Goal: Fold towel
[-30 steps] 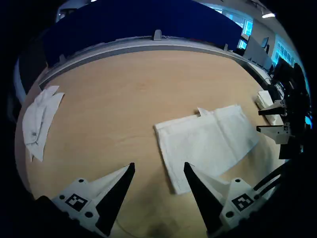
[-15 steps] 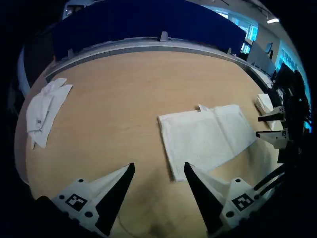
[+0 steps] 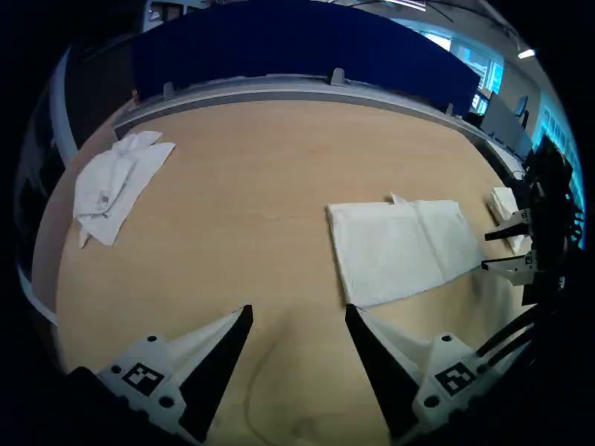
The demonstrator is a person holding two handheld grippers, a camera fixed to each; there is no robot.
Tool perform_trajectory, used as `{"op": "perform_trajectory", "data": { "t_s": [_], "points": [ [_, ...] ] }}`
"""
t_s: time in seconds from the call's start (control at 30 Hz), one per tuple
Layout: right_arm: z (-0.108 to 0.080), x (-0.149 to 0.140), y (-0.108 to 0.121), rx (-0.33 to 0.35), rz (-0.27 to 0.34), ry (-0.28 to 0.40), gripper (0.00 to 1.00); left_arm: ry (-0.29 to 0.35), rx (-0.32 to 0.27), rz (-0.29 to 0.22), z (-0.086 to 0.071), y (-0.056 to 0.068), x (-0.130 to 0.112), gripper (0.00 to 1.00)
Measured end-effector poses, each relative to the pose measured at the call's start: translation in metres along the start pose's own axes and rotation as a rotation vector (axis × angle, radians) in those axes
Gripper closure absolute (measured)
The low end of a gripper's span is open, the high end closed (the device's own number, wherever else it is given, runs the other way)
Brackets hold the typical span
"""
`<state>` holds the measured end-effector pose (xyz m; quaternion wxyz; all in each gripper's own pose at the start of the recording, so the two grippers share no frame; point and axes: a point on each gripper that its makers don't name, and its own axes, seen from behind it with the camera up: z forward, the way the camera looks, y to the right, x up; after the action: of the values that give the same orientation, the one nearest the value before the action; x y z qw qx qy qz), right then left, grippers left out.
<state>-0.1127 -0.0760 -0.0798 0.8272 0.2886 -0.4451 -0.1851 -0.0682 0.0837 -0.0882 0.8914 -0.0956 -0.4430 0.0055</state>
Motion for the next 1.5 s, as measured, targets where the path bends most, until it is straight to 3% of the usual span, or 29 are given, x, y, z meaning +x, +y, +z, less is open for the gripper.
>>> {"op": "perform_trajectory", "data": {
  "t_s": [0.23,0.5,0.9,1.1,1.5],
  "points": [
    [0.000,-0.007,-0.005,0.031,-0.026,-0.018,0.24,-0.003,0.023,-0.029,-0.010,-0.011,-0.010,0.08],
    [0.001,-0.018,-0.009,0.059,-0.030,-0.037,0.55,-0.011,0.041,-0.041,-0.019,-0.021,-0.019,0.08],
    [0.002,-0.024,-0.012,0.080,-0.032,-0.039,0.85,-0.016,0.062,-0.060,-0.028,-0.034,-0.028,0.08],
    [0.002,-0.022,-0.011,0.074,-0.042,-0.034,0.95,-0.019,0.068,-0.069,-0.031,-0.037,-0.032,0.08],
    [-0.011,0.016,-0.006,0.048,-0.078,0.020,0.96,-0.006,0.070,-0.083,-0.043,-0.041,-0.032,0.08]
  ]
}}
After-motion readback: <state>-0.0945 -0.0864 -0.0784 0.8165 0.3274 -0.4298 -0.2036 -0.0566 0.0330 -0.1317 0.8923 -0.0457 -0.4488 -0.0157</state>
